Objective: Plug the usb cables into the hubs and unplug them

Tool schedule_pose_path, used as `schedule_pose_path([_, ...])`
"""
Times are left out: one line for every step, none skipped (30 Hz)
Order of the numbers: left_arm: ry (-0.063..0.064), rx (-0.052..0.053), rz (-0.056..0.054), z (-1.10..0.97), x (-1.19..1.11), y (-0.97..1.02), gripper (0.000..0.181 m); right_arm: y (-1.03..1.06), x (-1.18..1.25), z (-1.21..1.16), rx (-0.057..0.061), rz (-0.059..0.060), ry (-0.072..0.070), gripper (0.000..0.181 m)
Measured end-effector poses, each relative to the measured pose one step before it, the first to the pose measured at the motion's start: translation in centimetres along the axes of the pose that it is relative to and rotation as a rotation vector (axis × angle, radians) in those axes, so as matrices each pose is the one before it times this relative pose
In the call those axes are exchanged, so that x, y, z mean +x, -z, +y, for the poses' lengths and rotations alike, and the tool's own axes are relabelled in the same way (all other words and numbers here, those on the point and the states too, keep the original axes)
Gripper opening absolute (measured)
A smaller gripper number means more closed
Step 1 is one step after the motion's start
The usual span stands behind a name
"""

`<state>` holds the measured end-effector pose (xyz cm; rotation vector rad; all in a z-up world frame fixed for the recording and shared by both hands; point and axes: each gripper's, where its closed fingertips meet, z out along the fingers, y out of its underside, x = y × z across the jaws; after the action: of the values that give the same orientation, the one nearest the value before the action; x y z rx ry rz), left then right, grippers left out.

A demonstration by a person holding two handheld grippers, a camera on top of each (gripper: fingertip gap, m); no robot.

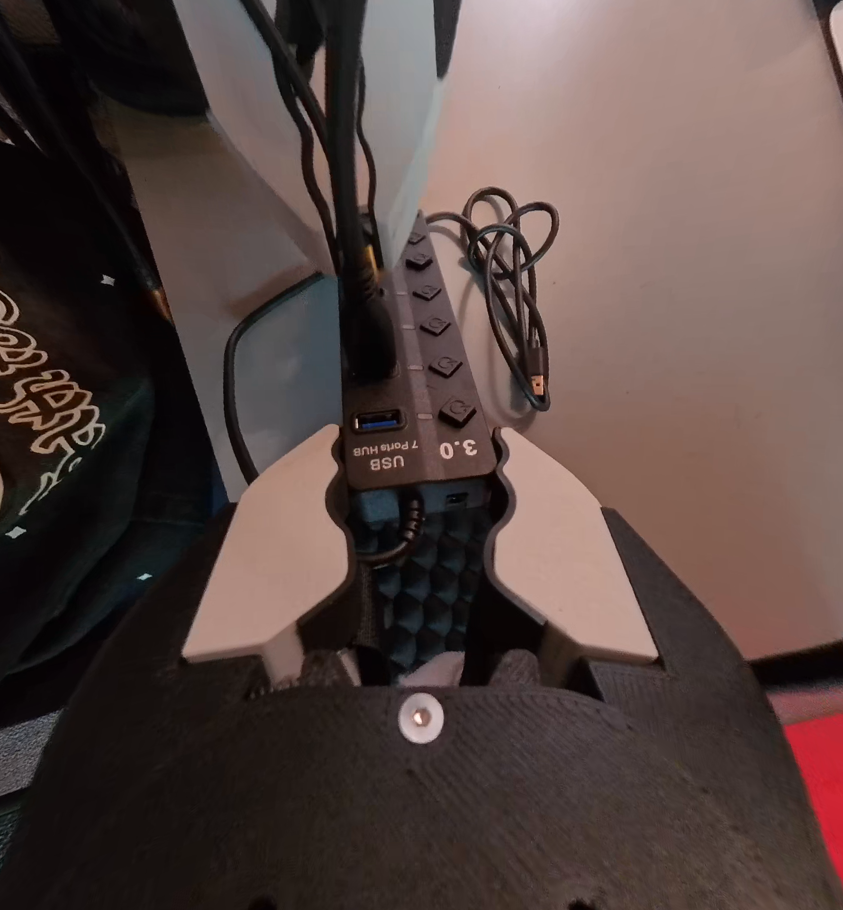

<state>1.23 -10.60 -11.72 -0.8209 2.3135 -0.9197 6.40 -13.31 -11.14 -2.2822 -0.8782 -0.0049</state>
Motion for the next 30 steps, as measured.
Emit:
schedule_pose_path([0.0001,0.0049,-0.0008,-0.058,0.028,-0.077,0.015,-0.032,-0.011,0.136,-0.0084,0.0036,0.0109,0.056])
schedule_pose_path([0.0051,0.0013,0.0011,0.004,-0.007,0.057,0.015,0.028,-0.020,-0.082,0.0095,0.0018,-0.0012,0.056])
schedule_pose_path([0.0092,0.0045,0.0035,0.034,0.000,0.037,0.015,0.021,-0.018,-0.083,0.0080,0.0004,-0.0052,0.056])
schedule_pose_path([0.0112,0.0099,0.0072,0.060,0.021,-0.010,0.015,-0.007,-0.028,-0.004,0.0022,0.0025,0.0038,0.056])
schedule_pose_path([0.0119,0.0108,0.0085,0.030,0.025,-0.020,0.015,-0.012,-0.015,0.019,0.0001,0.0021,0.0049,0.056])
schedule_pose_path([0.0012,0.0067,0.0034,0.012,-0.005,0.008,0.015,0.001,-0.023,-0.027,0.0033,-0.0002,-0.0036,0.056])
schedule_pose_path([0.0042,0.0025,0.0022,0.011,0.003,-0.045,0.015,-0.031,-0.011,0.047,-0.0004,-0.0007,-0.0008,0.056])
schedule_pose_path([0.0021,0.0014,0.0002,0.004,0.013,-0.065,0.015,-0.025,-0.016,0.111,-0.0035,-0.0010,0.0010,0.056])
schedule_pose_path([0.0015,0.0030,-0.0006,-0.011,0.002,-0.035,0.016,-0.027,-0.011,0.076,0.0001,-0.0013,-0.0027,0.056])
schedule_pose_path([0.0064,0.0074,0.0013,-0.037,-0.015,-0.001,0.015,-0.003,-0.012,0.013,0.0042,0.0004,-0.0030,0.056])
schedule_pose_path([0.0067,0.0144,0.0019,-0.049,0.000,0.040,0.015,0.023,-0.002,-0.054,0.0064,0.0041,0.0001,0.056])
schedule_pose_path([0.0127,0.0222,0.0016,-0.061,0.012,0.122,0.016,0.080,-0.008,-0.195,0.0120,0.0083,0.0048,0.056])
schedule_pose_path([0.0259,0.0252,-0.0024,-0.043,-0.028,0.212,0.016,0.145,0.007,-0.361,0.0204,0.0129,0.0107,0.056])
schedule_pose_path([0.0314,0.0354,-0.0233,-0.147,-0.245,0.312,0.022,0.158,0.058,-0.359,0.0170,0.0224,0.0251,0.056])
schedule_pose_path([0.0191,0.0299,-0.0357,-0.011,-0.331,0.467,0.028,0.141,0.176,-0.264,0.0044,0.0371,0.0383,0.056])
schedule_pose_path([0.0114,0.0221,-0.0448,0.133,-0.382,0.644,0.029,0.173,0.294,-0.149,-0.0078,0.0444,0.0379,0.056])
schedule_pose_path([0.0098,0.0192,-0.0530,0.188,-0.453,0.789,0.030,0.193,0.331,-0.101,-0.0135,0.0474,0.0474,0.055])
schedule_pose_path([0.0094,0.0283,-0.0608,0.064,-0.552,0.930,0.031,0.206,0.367,-0.111,-0.0135,0.0489,0.0541,0.055])
schedule_pose_path([0.0134,0.0427,-0.0660,-0.143,-0.641,1.043,0.032,0.229,0.388,-0.155,-0.0114,0.0495,0.0562,0.055])
schedule_pose_path([0.0251,0.0478,-0.0677,-0.238,-0.738,1.144,0.032,0.261,0.418,-0.219,-0.0074,0.0478,0.0526,0.056])
schedule_pose_path([0.0327,0.0517,-0.0688,-0.333,-0.833,1.165,0.032,0.284,0.500,-0.266,-0.0039,0.0489,0.0518,0.056])
schedule_pose_path([0.0359,0.0534,-0.0675,-0.359,-0.901,1.146,0.032,0.299,0.621,-0.253,-0.0053,0.0522,0.0505,0.056])
schedule_pose_path([0.0380,0.0542,-0.0715,-0.359,-1.007,1.103,0.030,0.316,0.759,-0.244,-0.0073,0.0544,0.0483,0.056])
schedule_pose_path([0.0400,0.0547,-0.0633,-0.330,-0.948,1.023,0.028,0.340,0.861,-0.262,-0.0053,0.0541,0.0442,0.055])
schedule_pose_path([0.0412,0.0519,-0.0502,-0.236,-0.850,0.904,0.027,0.335,0.937,-0.293,-0.0005,0.0480,0.0356,0.055])
schedule_pose_path([0.0313,0.0544,-0.0427,-0.277,-0.888,0.712,0.024,0.305,1.008,-0.292,0.0029,0.0417,0.0277,0.055])
schedule_pose_path([0.0299,0.0496,-0.0403,-0.369,-1.018,0.412,0.022,0.232,1.078,-0.257,0.0028,0.0342,0.0190,0.055])
schedule_pose_path([0.0450,0.0112,-0.0253,-0.051,-0.823,0.226,0.022,0.146,1.129,-0.215,0.0014,0.0258,0.0137,0.055])
schedule_pose_path([0.0436,-0.0116,-0.0114,0.216,-0.545,0.135,0.022,0.082,1.282,-0.205,0.0014,0.0287,0.0145,0.055])
schedule_pose_path([0.0306,-0.0022,-0.0094,0.146,-0.398,0.098,0.022,0.014,1.418,-0.165,0.0004,0.0325,0.0125,0.055])
